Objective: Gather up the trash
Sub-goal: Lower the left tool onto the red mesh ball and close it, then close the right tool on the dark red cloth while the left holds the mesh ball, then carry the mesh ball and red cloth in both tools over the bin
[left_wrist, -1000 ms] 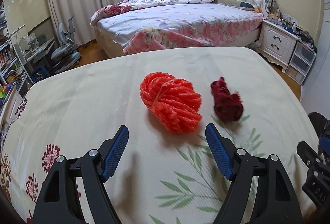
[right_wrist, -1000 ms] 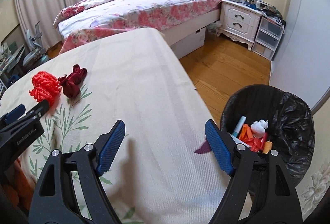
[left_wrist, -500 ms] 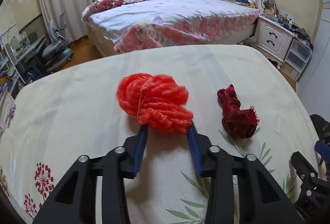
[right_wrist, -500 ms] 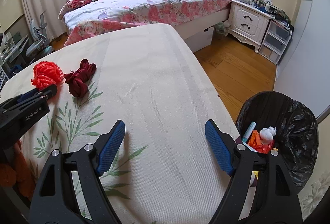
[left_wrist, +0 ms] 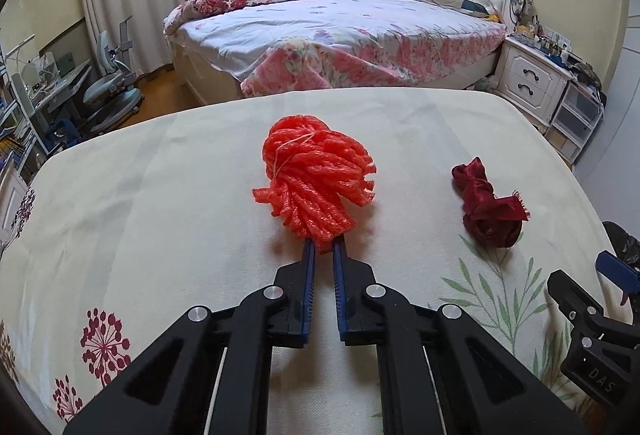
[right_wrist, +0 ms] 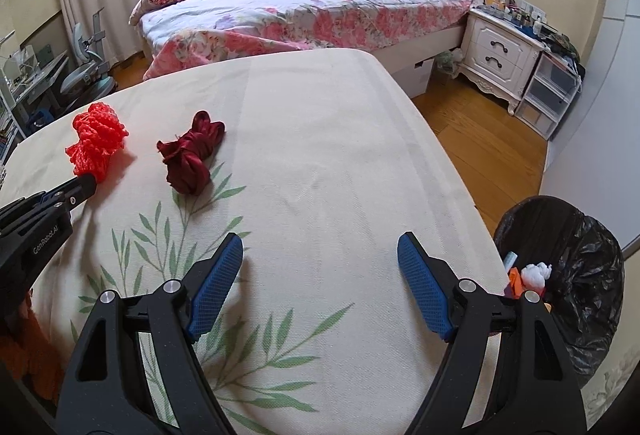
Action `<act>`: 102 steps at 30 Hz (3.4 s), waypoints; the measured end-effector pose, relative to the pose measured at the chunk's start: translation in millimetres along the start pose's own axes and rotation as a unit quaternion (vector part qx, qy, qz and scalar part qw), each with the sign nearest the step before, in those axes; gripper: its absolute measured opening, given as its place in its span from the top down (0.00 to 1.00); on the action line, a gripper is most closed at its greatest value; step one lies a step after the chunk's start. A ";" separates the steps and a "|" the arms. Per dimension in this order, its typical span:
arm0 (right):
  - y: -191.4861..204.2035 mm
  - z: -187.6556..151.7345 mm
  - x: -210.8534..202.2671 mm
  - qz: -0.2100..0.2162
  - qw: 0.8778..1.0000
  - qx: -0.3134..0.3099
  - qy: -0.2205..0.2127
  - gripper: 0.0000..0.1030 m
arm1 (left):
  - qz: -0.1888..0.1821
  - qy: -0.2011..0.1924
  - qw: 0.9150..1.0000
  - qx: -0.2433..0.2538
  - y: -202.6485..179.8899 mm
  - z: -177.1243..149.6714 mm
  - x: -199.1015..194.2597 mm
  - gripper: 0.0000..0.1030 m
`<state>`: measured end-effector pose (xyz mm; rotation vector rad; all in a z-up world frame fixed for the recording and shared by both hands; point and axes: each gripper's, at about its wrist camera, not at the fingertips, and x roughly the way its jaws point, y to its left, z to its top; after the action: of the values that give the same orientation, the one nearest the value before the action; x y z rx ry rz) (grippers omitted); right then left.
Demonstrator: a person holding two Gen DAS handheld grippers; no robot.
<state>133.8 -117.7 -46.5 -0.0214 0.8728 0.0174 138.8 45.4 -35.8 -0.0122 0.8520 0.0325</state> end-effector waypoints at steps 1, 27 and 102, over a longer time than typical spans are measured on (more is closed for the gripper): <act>0.7 0.2 0.0 0.000 1.000 0.000 0.000 0.24 | -0.002 0.000 1.000 -0.002 0.9 0.1 0.0 0.90; 26.7 12.4 7.1 0.011 1.000 -0.020 -0.001 0.24 | -0.001 -0.003 1.000 -0.007 16.2 0.4 -2.5 0.91; -6.0 -21.3 -29.2 0.024 1.000 -0.002 -0.012 0.78 | -0.033 -0.032 0.998 0.034 -26.8 -35.1 -43.4 0.63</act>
<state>98.9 -124.4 -37.8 -0.0036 0.8487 0.0633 84.8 16.7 -26.2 0.0246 0.7869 -0.0570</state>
